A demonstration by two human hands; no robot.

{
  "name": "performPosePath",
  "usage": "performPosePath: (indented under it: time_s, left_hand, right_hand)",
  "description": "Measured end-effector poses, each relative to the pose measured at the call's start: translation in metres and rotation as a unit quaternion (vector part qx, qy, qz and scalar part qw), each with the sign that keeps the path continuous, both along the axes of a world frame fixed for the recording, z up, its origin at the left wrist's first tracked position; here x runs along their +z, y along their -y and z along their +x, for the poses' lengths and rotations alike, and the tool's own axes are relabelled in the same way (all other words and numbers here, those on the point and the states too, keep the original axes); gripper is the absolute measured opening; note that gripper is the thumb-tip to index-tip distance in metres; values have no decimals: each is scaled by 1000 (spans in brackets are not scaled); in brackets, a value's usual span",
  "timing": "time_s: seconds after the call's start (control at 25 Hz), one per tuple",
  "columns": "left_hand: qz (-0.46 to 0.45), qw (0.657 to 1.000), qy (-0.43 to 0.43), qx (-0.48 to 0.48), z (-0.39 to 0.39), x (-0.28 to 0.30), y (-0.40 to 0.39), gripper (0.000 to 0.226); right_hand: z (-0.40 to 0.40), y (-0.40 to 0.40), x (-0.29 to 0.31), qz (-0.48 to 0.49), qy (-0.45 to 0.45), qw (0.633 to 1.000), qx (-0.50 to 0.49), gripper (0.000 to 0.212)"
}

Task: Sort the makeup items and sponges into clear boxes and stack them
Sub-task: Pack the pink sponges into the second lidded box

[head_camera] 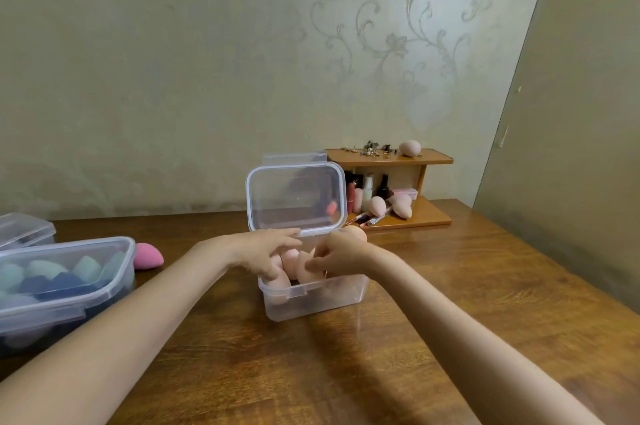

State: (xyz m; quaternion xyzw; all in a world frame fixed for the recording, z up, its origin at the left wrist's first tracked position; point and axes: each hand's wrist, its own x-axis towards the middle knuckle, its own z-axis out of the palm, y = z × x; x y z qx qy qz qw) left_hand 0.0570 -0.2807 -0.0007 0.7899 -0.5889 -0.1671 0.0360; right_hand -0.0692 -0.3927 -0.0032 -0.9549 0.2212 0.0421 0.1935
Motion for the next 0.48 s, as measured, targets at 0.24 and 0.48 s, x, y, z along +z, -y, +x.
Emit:
performPosePath:
  time_s: [0.24, 0.48]
  left_hand:
    - [-28, 998, -53, 3, -2, 2, 2, 77]
    - [-88, 996, 30, 19, -4, -6, 13, 62]
  right_hand:
    - [11, -14, -6, -82, 26, 996, 13, 28]
    - [10, 1, 8, 16, 9, 999, 27, 22]
